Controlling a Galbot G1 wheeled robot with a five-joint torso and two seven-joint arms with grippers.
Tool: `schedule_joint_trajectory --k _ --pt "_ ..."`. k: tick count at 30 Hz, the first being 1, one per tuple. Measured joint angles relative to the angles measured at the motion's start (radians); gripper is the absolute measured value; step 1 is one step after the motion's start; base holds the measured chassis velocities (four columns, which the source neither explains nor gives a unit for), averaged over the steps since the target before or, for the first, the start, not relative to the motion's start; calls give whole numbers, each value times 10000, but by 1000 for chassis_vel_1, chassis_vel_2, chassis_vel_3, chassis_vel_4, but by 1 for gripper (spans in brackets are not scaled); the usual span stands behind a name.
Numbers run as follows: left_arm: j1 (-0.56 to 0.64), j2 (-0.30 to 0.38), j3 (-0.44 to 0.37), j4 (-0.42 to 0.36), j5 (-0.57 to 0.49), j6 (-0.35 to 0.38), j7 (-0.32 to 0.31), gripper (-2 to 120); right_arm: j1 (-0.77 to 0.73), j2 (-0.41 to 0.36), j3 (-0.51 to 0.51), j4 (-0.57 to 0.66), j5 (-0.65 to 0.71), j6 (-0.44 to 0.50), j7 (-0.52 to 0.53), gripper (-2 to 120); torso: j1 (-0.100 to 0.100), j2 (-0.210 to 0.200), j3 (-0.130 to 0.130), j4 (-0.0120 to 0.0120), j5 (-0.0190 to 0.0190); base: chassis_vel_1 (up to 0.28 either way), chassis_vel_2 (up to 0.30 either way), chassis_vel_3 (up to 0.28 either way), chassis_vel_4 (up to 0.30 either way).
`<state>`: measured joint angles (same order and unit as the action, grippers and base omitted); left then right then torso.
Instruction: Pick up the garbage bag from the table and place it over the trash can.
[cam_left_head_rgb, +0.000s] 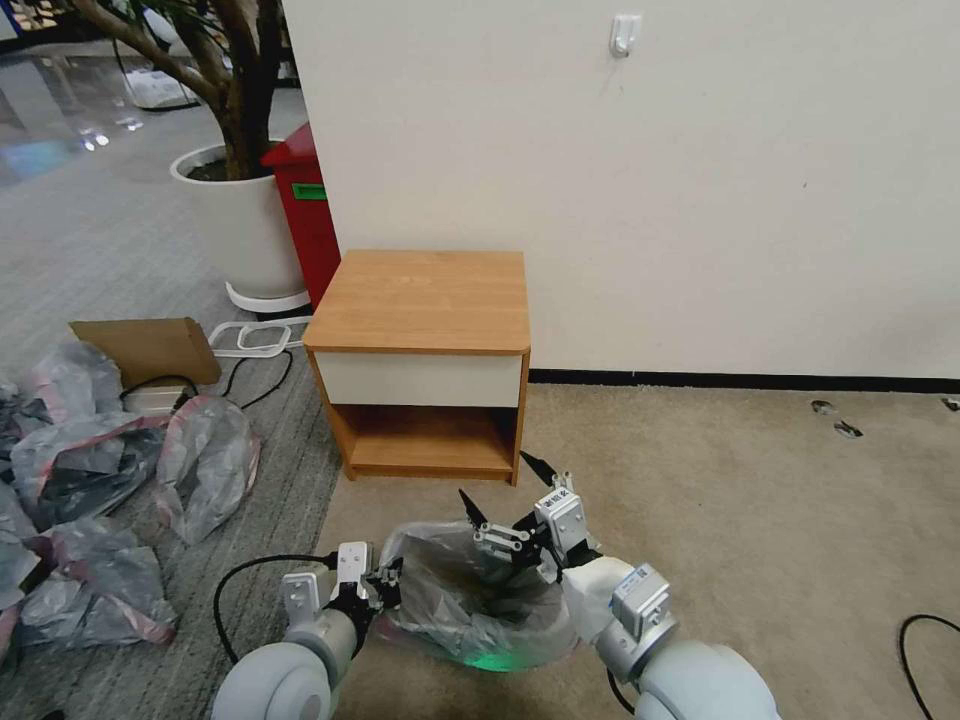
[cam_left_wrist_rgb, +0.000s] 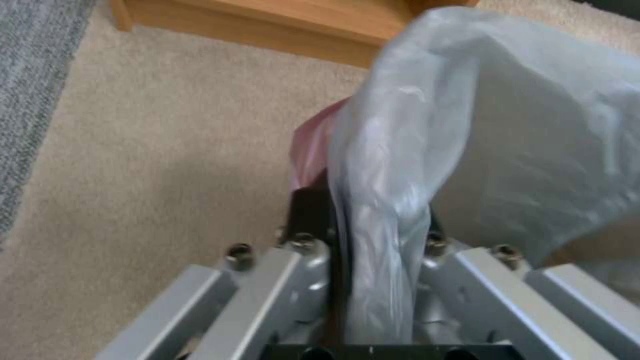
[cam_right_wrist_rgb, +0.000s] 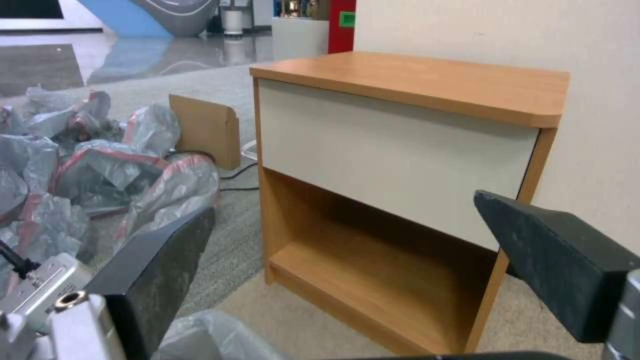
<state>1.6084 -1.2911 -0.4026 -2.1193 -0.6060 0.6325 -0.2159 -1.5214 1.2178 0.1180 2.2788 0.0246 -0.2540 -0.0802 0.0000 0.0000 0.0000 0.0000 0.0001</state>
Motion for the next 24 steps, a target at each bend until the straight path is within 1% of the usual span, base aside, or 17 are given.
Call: schedule_joint_trajectory --k 3,5,8,9,10,12,14,15,16,17,18,19,20,21,22,23,24 --pt "20 -38 -2 87 -11 -22 -28 31 82 -1 -19 -63 10 15 -1 100 0 0 0 -1 0 0 0 0 0" --pt "29 -44 -6 99 -17 -28 -45 35 100 -5 -18 -75 12 15 -1 100 0 0 0 0 0 0 0 0 0" --pt "105 -64 -45 106 -34 -94 -144 49 166 -25 -13 -125 27 15 0 100 0 0 0 0 1 0 0 0 0" --pt "105 -64 -45 106 -34 -94 -144 49 166 -25 -13 -125 27 15 0 100 0 0 0 0 1 0 0 0 0" --pt "128 -64 -47 56 -37 -94 -181 56 184 -29 -12 -129 30 15 0 100 0 0 0 0 -1 0 0 0 0" --pt "146 -61 -60 -57 -36 -106 -250 64 195 -22 0 -144 31 15 22 100 0 0 0 0 -2 0 0 0 0" --pt "171 -65 -97 -193 11 -232 -305 69 199 12 15 -205 32 109 232 100 0 0 0 -1 -3 0 0 0 0" --pt "208 -68 -155 -324 135 -466 -306 74 194 75 28 -280 34 262 585 100 0 0 0 0 -2 0 0 0 0" --pt "246 -65 -220 -408 389 -793 -191 78 165 156 70 -349 35 380 950 100 0 0 0 0 -1 0 0 0 0" --pt "324 -29 -319 -437 993 -1522 146 83 78 286 196 -430 35 513 1411 100 0 0 0 0 -1 0 0 0 0" --pt "324 -29 -319 -437 993 -1522 146 83 78 286 196 -430 35 513 1411 100 0 0 0 0 -1 0 0 0 0" --pt "425 27 -440 -398 1734 -2524 557 90 -99 490 474 -479 24 662 1861 100 0 0 0 2 0 0 0 0 0" --pt "480 57 -520 -335 2155 -3199 740 93 -240 598 666 -482 7 747 2059 100 0 0 0 -1 0 0 0 0 0" --pt "604 110 -693 -153 2857 -4738 1007 97 -603 769 1184 -483 -64 978 2366 100 0 0 0 0 -2 0 0 0 0" --pt "604 110 -693 -153 2857 -4738 1007 97 -603 769 1184 -483 -64 978 2366 100 0 0 0 0 -2 0 0 0 0" --pt "741 148 -913 16 3310 -6066 1247 99 -933 871 1662 -501 -110 1303 2561 100 0 0 0 -3 -2 0 0 0 0" --pt "834 163 -1085 61 3548 -6684 1380 99 -1188 927 2015 -554 -120 1613 2701 100 0 0 0 -1 -4 0 0 0 0"
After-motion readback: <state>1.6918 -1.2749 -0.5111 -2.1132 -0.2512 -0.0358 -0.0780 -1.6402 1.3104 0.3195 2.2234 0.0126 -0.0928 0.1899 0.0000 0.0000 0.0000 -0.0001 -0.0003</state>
